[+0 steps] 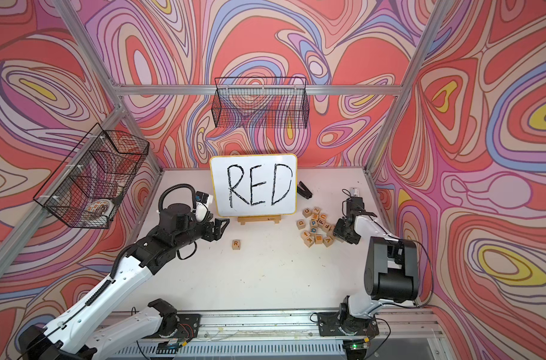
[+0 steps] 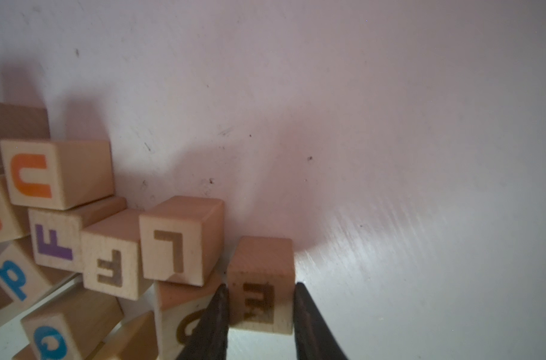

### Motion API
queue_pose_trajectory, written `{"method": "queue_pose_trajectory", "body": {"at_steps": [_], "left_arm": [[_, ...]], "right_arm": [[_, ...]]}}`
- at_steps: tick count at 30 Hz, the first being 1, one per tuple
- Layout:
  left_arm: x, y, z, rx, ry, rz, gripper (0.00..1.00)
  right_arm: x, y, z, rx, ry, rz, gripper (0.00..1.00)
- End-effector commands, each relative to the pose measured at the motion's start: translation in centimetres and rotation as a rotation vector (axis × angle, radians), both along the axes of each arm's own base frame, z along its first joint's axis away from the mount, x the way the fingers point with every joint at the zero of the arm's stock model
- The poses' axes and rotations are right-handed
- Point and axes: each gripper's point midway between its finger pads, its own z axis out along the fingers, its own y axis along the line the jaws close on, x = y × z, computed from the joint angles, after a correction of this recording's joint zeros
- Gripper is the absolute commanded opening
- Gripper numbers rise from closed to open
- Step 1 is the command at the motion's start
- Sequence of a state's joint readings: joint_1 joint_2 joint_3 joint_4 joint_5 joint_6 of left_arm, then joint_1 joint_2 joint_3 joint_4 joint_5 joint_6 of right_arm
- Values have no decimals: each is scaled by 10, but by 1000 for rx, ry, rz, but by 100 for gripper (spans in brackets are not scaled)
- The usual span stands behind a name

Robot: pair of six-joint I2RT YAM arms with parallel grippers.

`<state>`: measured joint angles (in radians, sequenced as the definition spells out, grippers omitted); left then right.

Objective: Assemble the uppercase word "red" with letter blocks
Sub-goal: Pick up the letter block from the center of the board.

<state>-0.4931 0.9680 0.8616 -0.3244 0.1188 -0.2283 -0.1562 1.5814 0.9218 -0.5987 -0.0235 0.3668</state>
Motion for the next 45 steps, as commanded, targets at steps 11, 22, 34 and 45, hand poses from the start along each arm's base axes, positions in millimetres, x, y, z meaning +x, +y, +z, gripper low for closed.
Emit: {"method": "queue_pose_trajectory", "body": {"at_steps": [11, 22, 34, 45], "left_arm": [[-3, 0, 2, 7, -11, -7, 76], [-3, 1, 3, 3, -16, -6, 76], [-2, 1, 2, 11, -14, -3, 76], [-6, 10, 2, 75, -16, 7, 76]], "right_arm": [[3, 12, 19, 66, -55, 33, 20], [3, 10, 44, 45, -81, 36, 20], [-3, 36, 98, 8, -134, 151, 19], [-12, 154, 113, -23, -110, 549, 20]]}}
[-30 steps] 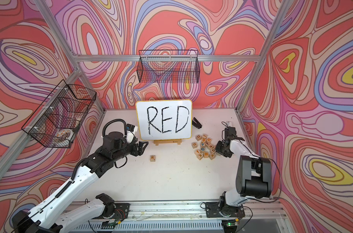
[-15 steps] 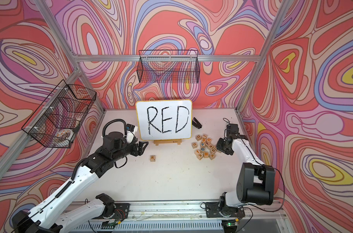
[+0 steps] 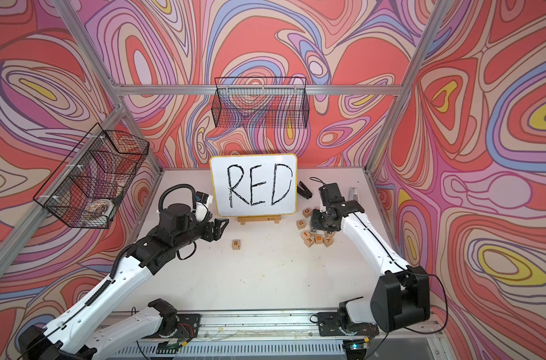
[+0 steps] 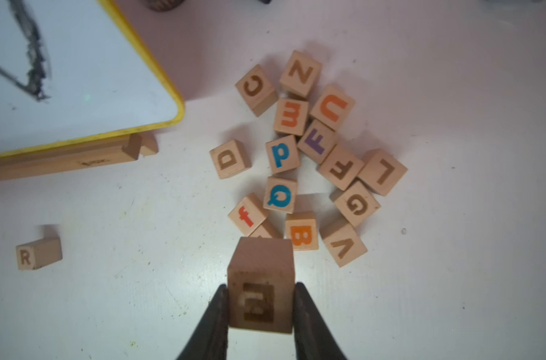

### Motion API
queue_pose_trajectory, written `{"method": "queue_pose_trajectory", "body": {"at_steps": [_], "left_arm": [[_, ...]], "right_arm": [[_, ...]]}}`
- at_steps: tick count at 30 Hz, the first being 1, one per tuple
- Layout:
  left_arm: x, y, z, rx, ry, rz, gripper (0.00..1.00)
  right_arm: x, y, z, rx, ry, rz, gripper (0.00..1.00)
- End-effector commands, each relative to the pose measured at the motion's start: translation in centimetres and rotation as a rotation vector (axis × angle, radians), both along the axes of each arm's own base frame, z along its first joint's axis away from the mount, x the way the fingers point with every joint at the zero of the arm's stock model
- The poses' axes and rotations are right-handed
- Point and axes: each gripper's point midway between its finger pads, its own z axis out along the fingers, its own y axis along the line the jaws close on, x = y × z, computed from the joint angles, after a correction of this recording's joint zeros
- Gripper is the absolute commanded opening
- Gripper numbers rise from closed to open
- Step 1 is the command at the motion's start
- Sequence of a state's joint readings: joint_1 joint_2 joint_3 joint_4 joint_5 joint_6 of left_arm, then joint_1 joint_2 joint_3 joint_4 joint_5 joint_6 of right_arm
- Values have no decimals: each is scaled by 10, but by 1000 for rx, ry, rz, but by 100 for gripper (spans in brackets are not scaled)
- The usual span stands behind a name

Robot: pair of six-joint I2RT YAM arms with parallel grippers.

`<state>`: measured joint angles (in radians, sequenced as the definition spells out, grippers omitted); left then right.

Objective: Assemble the uppercase word "red" with letter blocks
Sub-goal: Pick up the letter block from the center of the board, then place the letter block at the center of the board.

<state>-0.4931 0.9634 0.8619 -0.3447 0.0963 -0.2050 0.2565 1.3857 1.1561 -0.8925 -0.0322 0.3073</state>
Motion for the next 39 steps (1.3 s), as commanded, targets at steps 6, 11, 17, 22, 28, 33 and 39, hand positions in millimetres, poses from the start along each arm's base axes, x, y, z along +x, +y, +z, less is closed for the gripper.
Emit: {"method": "queue_pose_trajectory", "body": {"at_steps": [6, 11, 17, 22, 28, 33, 39], "left_arm": [[-14, 16, 2, 86, -9, 12, 77], [-21, 25, -1, 119, -4, 22, 78], [-30, 30, -11, 128, 25, 23, 78], [-37, 34, -14, 125, 24, 25, 79], [-37, 31, -13, 110, 25, 19, 79], [-37, 31, -13, 106, 25, 22, 79], [-36, 30, -15, 104, 29, 22, 79]], "right_arm": [[-18, 81, -14, -50, 63, 310, 18], [-31, 136, -27, -123, 82, 521, 17], [-42, 192, -36, -116, 46, 743, 16], [-45, 210, -45, -163, 61, 855, 16], [-41, 222, -59, -226, 74, 959, 16], [-31, 226, -69, -272, 58, 1015, 17], [-25, 236, -80, -279, 29, 1086, 18]]}}
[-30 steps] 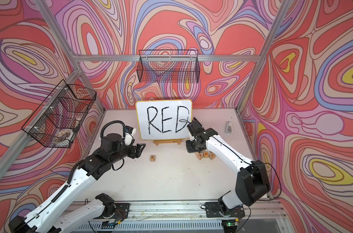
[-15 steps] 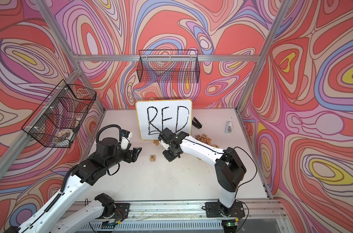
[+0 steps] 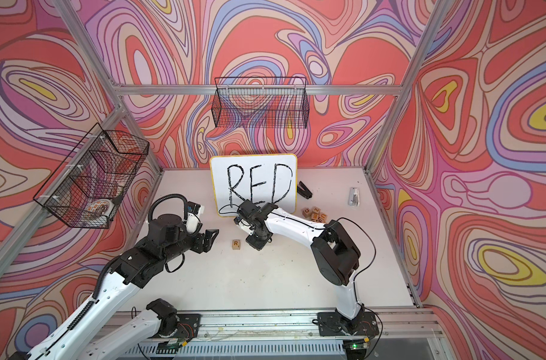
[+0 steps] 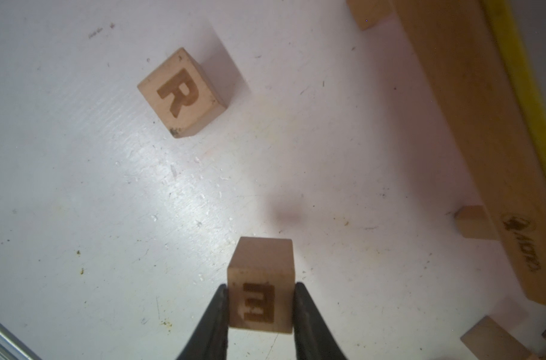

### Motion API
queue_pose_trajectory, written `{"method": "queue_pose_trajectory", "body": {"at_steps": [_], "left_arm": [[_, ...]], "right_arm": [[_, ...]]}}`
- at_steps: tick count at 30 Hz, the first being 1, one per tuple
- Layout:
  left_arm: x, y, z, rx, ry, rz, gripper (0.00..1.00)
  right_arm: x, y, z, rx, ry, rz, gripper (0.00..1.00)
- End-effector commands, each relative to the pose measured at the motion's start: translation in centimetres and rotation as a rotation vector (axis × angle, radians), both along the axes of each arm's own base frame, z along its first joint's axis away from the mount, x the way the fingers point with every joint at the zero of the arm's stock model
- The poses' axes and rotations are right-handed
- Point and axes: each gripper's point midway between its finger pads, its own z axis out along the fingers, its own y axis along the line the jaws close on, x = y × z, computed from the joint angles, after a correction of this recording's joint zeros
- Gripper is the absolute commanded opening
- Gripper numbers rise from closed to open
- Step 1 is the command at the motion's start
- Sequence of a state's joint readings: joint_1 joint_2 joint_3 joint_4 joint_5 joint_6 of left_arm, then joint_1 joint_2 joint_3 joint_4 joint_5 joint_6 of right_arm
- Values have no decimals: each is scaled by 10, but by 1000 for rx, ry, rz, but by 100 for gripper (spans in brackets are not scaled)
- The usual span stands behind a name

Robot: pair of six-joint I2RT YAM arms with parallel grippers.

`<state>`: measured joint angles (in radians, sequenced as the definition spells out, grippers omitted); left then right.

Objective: Assemble the uppercase word "red" with letter blocks
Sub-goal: Place the letter block at the center of the board.

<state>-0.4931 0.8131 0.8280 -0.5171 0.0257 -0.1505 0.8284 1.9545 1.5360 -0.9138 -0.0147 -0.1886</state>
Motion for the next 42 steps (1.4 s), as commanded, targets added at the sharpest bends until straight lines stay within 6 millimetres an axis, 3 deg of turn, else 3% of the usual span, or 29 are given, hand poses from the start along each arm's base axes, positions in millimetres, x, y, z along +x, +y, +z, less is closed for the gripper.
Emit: {"method": "queue_pose_trajectory", "body": {"at_steps": [1, 15, 26, 33, 42], "left_arm": [[-3, -1, -6, 4, 21, -9, 79], [-2, -2, -9, 12, 28, -8, 79], [-2, -3, -10, 10, 31, -12, 79], [-2, -2, -10, 11, 33, -11, 79], [-3, -3, -9, 9, 30, -14, 79]], "right_arm": [[8, 11, -3, 5, -32, 75, 18], [12, 23, -21, 12, -38, 184, 20], [15, 22, -29, -3, -54, 220, 27], [17, 24, -21, 20, -78, 220, 36], [15, 24, -21, 25, -76, 225, 39]]}}
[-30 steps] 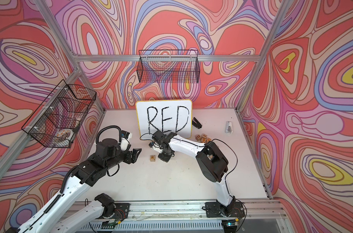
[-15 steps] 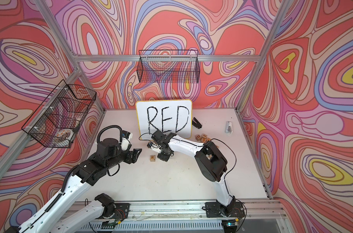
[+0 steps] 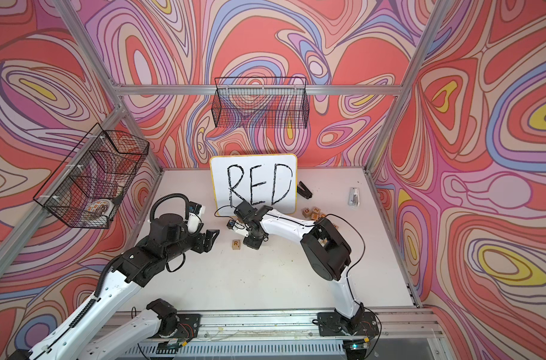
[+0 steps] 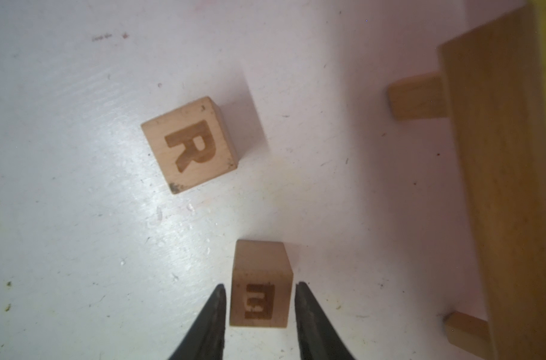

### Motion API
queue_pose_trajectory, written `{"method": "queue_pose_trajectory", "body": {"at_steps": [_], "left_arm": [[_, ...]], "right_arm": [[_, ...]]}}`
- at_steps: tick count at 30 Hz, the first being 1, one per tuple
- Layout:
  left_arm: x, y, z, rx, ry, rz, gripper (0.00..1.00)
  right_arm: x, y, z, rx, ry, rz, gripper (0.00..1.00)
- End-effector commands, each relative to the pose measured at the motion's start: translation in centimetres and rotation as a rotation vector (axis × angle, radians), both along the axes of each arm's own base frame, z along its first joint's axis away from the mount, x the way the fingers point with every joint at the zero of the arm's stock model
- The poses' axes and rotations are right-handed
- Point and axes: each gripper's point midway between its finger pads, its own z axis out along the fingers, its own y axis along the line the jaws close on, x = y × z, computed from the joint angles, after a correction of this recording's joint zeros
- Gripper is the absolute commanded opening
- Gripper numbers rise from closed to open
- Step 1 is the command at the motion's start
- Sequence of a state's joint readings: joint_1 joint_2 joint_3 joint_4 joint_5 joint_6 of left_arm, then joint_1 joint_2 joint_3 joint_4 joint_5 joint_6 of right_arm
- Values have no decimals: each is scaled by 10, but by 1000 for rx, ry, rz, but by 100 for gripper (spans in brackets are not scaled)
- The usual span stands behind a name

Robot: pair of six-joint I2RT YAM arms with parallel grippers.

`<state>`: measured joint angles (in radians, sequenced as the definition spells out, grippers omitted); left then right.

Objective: Assemble the uppercase word "red" with letter blocks
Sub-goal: Place the letter block at the center of the board, then pick up the letter block from the center of the board.

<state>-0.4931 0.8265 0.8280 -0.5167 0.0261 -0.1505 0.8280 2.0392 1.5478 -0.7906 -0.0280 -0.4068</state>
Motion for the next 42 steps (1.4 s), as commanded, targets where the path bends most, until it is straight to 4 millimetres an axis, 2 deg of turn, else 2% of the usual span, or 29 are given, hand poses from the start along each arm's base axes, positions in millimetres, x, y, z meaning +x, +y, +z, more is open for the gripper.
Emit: {"method": "queue_pose_trajectory", "body": {"at_steps": [1, 5, 10, 13, 15, 16, 20, 24, 27, 31, 35, 42], "left_arm": [[-4, -1, -6, 4, 19, -11, 79], [-4, -2, -5, 3, 19, -12, 79], [-4, -1, -4, 3, 13, -10, 79], [-4, -1, -4, 2, 14, -12, 79], [-4, -2, -4, 1, 15, -13, 79], [-4, -2, -4, -1, 16, -15, 79], [-4, -2, -3, -3, 14, -14, 79], [-4, -3, -3, -5, 16, -15, 79], [-4, -3, -4, -3, 18, -14, 79], [-4, -2, -4, -1, 16, -12, 79], [-4, 0, -4, 4, 16, -7, 79], [-4, -2, -5, 4, 22, -11, 79]], "right_arm": [[-2, 2, 3, 14, -11, 9, 39], [2, 8, 23, 73, -47, -11, 39], [-2, 10, 62, 170, -54, -108, 39], [2, 5, 90, 245, -90, -261, 38], [7, -1, 99, 285, -90, -410, 36], [10, -6, 97, 294, -83, -527, 35], [5, -11, 91, 320, -27, -783, 33], [-1, -17, 62, 305, 66, -1034, 33], [-5, -15, 43, 267, 128, -1156, 36], [-6, -7, 32, 280, 173, -1220, 39], [-10, -9, 16, 243, 194, -1283, 42], [-11, -8, 12, 285, 230, -1368, 46]]}}
